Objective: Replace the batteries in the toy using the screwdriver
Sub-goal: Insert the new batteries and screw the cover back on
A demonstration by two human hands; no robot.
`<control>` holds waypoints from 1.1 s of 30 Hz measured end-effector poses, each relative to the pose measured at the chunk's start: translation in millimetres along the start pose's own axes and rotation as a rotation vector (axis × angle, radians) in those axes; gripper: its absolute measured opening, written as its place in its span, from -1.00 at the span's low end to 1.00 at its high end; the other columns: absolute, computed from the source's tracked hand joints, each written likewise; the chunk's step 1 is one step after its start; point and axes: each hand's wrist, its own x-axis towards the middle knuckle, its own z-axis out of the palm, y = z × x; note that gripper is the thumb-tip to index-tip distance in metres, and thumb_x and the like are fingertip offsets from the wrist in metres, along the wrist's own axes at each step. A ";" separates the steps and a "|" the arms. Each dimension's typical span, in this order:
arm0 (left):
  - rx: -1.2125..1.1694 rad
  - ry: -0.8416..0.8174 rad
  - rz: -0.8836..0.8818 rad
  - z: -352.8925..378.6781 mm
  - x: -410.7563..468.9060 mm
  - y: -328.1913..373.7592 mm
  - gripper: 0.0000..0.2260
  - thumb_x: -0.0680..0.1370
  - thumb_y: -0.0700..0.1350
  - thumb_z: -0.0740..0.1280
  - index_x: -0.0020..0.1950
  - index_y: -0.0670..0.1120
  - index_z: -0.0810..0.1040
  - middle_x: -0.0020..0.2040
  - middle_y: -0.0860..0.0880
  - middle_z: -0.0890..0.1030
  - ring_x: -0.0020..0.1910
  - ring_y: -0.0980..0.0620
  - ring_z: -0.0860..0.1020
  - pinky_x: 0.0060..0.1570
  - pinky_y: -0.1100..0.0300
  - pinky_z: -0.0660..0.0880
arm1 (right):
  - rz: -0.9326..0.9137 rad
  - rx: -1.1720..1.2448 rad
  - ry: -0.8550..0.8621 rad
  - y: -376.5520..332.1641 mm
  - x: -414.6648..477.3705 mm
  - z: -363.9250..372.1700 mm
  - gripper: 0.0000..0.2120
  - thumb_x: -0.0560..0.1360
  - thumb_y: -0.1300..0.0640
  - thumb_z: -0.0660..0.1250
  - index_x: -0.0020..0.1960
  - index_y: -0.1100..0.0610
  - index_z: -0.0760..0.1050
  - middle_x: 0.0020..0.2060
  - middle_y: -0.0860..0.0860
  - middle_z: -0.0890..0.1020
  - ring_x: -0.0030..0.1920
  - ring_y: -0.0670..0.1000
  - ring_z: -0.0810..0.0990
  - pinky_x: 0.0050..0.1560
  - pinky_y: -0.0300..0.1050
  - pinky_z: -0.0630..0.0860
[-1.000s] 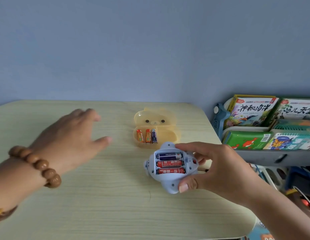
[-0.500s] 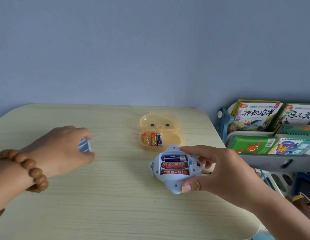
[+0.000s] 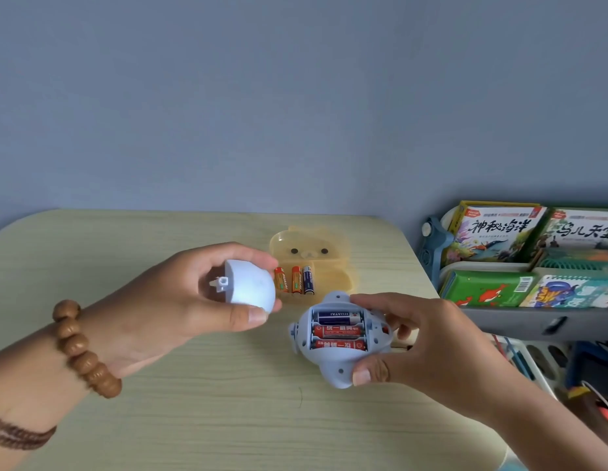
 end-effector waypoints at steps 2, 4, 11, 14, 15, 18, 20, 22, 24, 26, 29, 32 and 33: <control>0.005 0.025 0.033 5.2 0.3 0.9 -0.58 0.34 -0.11 0.59 0.17 0.07 0.63 0.04 -0.15 0.73 0.11 -0.14 0.70 0.20 -0.08 0.54 | 0.004 0.009 -0.003 1.2 0.0 0.4 -0.30 0.09 -0.17 0.67 0.20 -0.31 0.56 -0.08 -0.48 0.63 -0.06 -0.32 0.56 -0.10 -0.54 0.40; -0.014 0.068 0.061 11.4 0.2 5.9 -0.60 0.30 0.03 0.57 0.12 0.05 0.66 -0.05 -0.14 0.73 -0.02 -0.18 0.72 -0.05 -0.02 0.63 | 0.006 0.006 -0.001 2.9 0.2 0.9 -0.27 0.08 -0.20 0.67 0.22 -0.29 0.57 -0.05 -0.45 0.64 -0.05 -0.29 0.58 -0.08 -0.52 0.43; -0.041 0.137 0.105 31.0 4.9 19.5 -0.74 0.42 -0.03 0.56 0.03 -0.01 0.58 0.02 -0.13 0.71 -0.27 -0.27 0.72 -0.42 0.09 0.58 | -0.006 0.023 -0.007 2.4 2.0 1.9 -0.34 0.09 -0.22 0.66 0.16 -0.36 0.55 -0.06 -0.43 0.66 -0.03 -0.25 0.61 -0.05 -0.46 0.49; -0.234 0.078 0.058 38.9 9.9 24.8 -0.70 0.37 -0.12 0.49 0.07 -0.13 0.58 0.02 -0.17 0.68 -0.18 -0.33 0.72 -0.39 0.13 0.62 | -0.004 0.030 -0.010 1.9 2.6 1.8 -0.34 0.09 -0.21 0.66 0.16 -0.36 0.56 -0.06 -0.43 0.66 -0.03 -0.26 0.62 -0.06 -0.46 0.50; -0.256 0.062 0.041 39.8 12.4 25.1 -0.66 0.36 -0.16 0.53 0.09 -0.15 0.57 -0.01 -0.17 0.69 -0.17 -0.31 0.72 -0.37 0.14 0.62 | 0.001 0.030 -0.010 2.2 2.7 1.7 -0.33 0.09 -0.22 0.66 0.17 -0.34 0.56 -0.06 -0.42 0.66 -0.04 -0.25 0.62 -0.06 -0.46 0.50; -0.193 0.054 0.018 40.3 18.8 24.4 -0.56 0.30 -0.26 0.60 0.12 -0.16 0.55 -0.07 -0.15 0.69 -0.15 -0.22 0.73 -0.35 0.19 0.59 | 0.012 0.023 -0.018 2.7 3.0 2.2 -0.27 0.08 -0.23 0.66 0.23 -0.29 0.58 -0.05 -0.37 0.68 -0.04 -0.22 0.62 -0.05 -0.39 0.53; -0.148 0.064 0.018 39.8 22.7 25.8 -0.55 0.29 -0.24 0.56 0.13 -0.16 0.51 -0.07 -0.15 0.69 -0.19 -0.19 0.72 -0.38 0.20 0.57 | 0.012 0.025 -0.016 2.2 2.8 2.2 -0.27 0.08 -0.22 0.66 0.24 -0.28 0.57 -0.07 -0.39 0.67 -0.06 -0.23 0.62 -0.07 -0.43 0.52; -0.141 0.042 -0.002 38.0 26.0 26.5 -0.57 0.30 -0.21 0.55 0.11 -0.17 0.52 -0.08 -0.18 0.68 -0.22 -0.21 0.72 -0.43 0.19 0.56 | 0.013 0.027 -0.017 1.5 2.6 1.6 -0.28 0.08 -0.20 0.66 0.22 -0.28 0.57 -0.08 -0.41 0.67 -0.07 -0.25 0.62 -0.07 -0.44 0.51; -0.171 0.010 -0.026 35.0 28.5 26.5 -0.67 0.35 -0.14 0.53 0.06 -0.15 0.55 -0.05 -0.22 0.67 -0.26 -0.22 0.70 -0.48 0.19 0.52 | 0.016 0.031 -0.024 0.8 2.7 1.1 -0.30 0.09 -0.19 0.67 0.21 -0.29 0.58 -0.07 -0.39 0.68 -0.06 -0.23 0.64 -0.05 -0.39 0.54; -0.198 -0.016 -0.045 33.8 30.0 26.4 -0.76 0.44 -0.05 0.49 0.03 -0.12 0.60 -0.08 -0.18 0.65 -0.32 -0.16 0.66 -0.51 0.21 0.46 | 0.020 0.028 -0.028 0.1 2.9 1.2 -0.31 0.10 -0.20 0.66 0.22 -0.30 0.58 -0.06 -0.38 0.68 -0.05 -0.22 0.64 -0.04 -0.35 0.56; -0.167 0.004 -0.075 36.8 31.2 28.2 -0.72 0.47 0.09 0.41 0.04 -0.07 0.67 -0.25 -0.06 0.62 -0.42 -0.04 0.56 -0.54 0.24 0.36 | 0.026 0.028 -0.032 -0.6 3.3 1.6 -0.31 0.10 -0.21 0.65 0.22 -0.30 0.57 -0.05 -0.38 0.68 -0.04 -0.21 0.64 -0.04 -0.34 0.57; -0.060 0.120 -0.087 39.5 35.8 31.2 -0.62 0.27 0.16 0.51 -0.03 -0.04 0.66 -0.38 -0.01 0.60 -0.52 0.02 0.45 -0.57 0.30 0.27 | 0.037 0.032 -0.031 0.0 3.1 1.1 -0.25 0.10 -0.21 0.66 0.27 -0.25 0.57 -0.04 -0.36 0.68 -0.05 -0.24 0.63 -0.07 -0.44 0.51; -0.010 0.159 -0.091 39.4 38.2 30.7 -0.57 0.22 0.11 0.61 -0.01 -0.02 0.63 -0.40 0.02 0.60 -0.54 0.03 0.45 -0.58 0.29 0.29 | 0.041 0.037 -0.031 0.1 3.1 0.9 -0.24 0.10 -0.20 0.66 0.28 -0.24 0.57 -0.04 -0.36 0.68 -0.05 -0.25 0.64 -0.07 -0.46 0.49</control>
